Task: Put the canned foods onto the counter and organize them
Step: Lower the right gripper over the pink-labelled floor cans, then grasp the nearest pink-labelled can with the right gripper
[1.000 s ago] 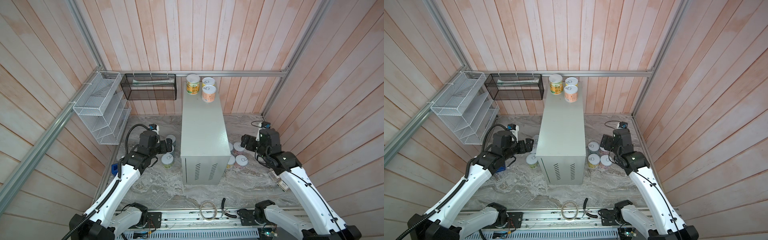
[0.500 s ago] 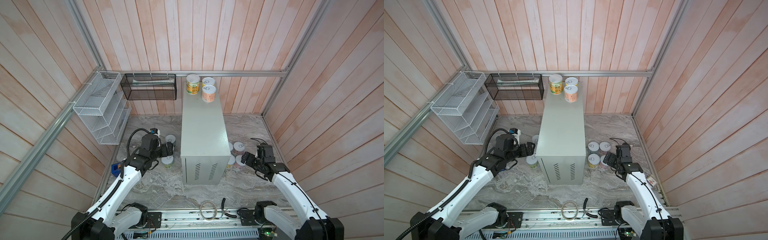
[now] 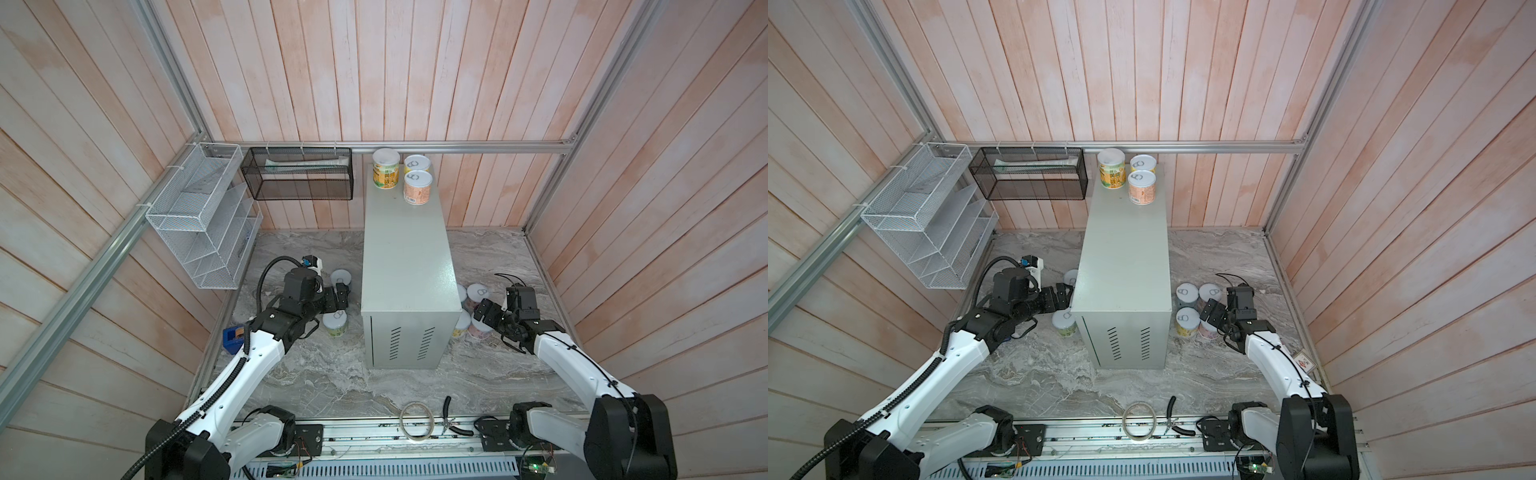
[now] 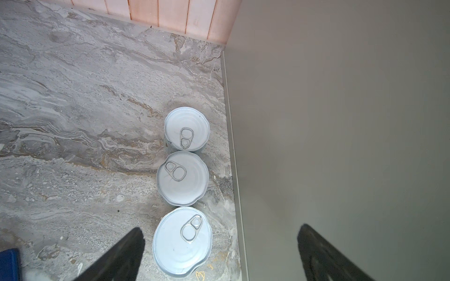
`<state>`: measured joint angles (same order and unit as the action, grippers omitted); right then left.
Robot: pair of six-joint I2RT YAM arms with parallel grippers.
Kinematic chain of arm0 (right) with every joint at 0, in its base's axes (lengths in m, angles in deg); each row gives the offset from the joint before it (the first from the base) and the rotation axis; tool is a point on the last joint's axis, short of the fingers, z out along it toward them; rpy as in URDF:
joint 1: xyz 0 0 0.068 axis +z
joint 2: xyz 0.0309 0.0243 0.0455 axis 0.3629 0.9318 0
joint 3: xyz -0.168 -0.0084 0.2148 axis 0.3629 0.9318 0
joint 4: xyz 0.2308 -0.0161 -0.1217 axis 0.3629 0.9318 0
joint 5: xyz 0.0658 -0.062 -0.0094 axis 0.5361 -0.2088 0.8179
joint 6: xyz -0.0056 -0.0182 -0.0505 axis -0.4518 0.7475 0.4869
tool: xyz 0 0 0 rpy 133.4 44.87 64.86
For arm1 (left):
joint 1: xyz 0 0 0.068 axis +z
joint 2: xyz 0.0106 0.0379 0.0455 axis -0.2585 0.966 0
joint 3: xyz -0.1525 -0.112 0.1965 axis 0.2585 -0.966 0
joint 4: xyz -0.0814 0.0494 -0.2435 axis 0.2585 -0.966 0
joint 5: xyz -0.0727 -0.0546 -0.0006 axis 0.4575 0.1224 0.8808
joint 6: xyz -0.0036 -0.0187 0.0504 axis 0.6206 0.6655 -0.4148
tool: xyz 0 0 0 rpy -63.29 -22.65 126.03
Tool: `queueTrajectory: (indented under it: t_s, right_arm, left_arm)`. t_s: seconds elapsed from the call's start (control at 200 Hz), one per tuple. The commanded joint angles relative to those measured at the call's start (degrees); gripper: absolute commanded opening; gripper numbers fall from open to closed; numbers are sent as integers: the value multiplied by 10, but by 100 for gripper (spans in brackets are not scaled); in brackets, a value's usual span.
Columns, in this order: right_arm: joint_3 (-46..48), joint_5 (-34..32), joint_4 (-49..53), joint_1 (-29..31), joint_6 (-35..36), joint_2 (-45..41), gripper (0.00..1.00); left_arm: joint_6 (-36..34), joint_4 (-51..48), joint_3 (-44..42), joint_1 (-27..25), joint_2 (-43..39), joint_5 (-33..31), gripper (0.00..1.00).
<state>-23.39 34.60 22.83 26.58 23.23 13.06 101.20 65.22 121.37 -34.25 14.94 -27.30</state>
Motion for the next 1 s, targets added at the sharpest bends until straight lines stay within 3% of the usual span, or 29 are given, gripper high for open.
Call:
queueTrajectory:
  t_s: [0.0,0.55,0.73,0.995]
  right_arm:
    - [4,13,-26,-3,1,22,97]
    - [44,-36,51,-3,12,-8,89]
    - [25,5,29,-3,8,-10,93]
    - [20,14,2,-2,17,22,92]
  left_arm:
    - [4,21,-12,2,3,9,100]
    - [-7,28,-12,2,23,2,100]
    - [-7,31,-7,2,30,10,100]
    - [2,39,-21,2,27,12,100]
